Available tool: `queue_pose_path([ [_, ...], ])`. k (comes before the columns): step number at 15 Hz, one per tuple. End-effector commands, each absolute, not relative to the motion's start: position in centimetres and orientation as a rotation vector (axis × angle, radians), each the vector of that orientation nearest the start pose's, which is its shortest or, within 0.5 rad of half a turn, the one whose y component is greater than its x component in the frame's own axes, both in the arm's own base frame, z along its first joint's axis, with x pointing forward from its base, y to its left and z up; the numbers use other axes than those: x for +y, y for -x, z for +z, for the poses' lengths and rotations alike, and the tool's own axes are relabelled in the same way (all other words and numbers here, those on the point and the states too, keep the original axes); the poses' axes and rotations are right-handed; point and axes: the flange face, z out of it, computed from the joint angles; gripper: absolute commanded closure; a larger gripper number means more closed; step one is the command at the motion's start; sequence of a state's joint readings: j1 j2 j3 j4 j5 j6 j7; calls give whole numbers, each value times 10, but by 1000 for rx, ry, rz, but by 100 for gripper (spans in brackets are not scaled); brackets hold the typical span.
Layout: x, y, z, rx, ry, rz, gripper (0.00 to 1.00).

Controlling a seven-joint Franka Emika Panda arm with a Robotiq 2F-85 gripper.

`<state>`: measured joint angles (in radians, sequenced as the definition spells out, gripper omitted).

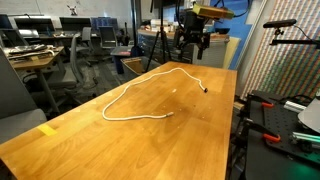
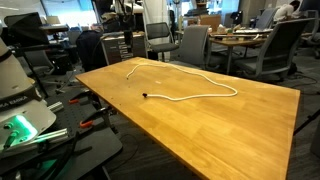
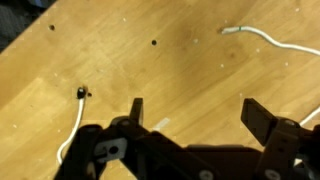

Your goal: Use the string from the table and make a knot

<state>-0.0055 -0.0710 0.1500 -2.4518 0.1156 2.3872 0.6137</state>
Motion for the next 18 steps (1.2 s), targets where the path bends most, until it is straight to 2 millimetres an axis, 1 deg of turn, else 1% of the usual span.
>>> queue_pose_path([
  [1, 24, -489, 312, 908, 2918, -250, 0],
  [2, 5, -496, 305, 942, 2909, -311, 0],
  [3, 31, -484, 314, 888, 2929, -206, 0],
  [4, 19, -485, 308, 910, 2927, -209, 0],
  [5, 17, -485, 304, 915, 2930, -195, 0],
  [7, 22, -486, 305, 897, 2946, -183, 0],
  [8, 18, -487, 302, 909, 2959, -169, 0],
  [10, -6, -492, 287, 980, 2985, -137, 0],
  [13, -58, -494, 254, 1137, 2993, -92, 0],
  [15, -86, -496, 232, 1200, 2942, -55, 0],
  [18, -107, -496, 205, 1273, 2839, 8, 0],
])
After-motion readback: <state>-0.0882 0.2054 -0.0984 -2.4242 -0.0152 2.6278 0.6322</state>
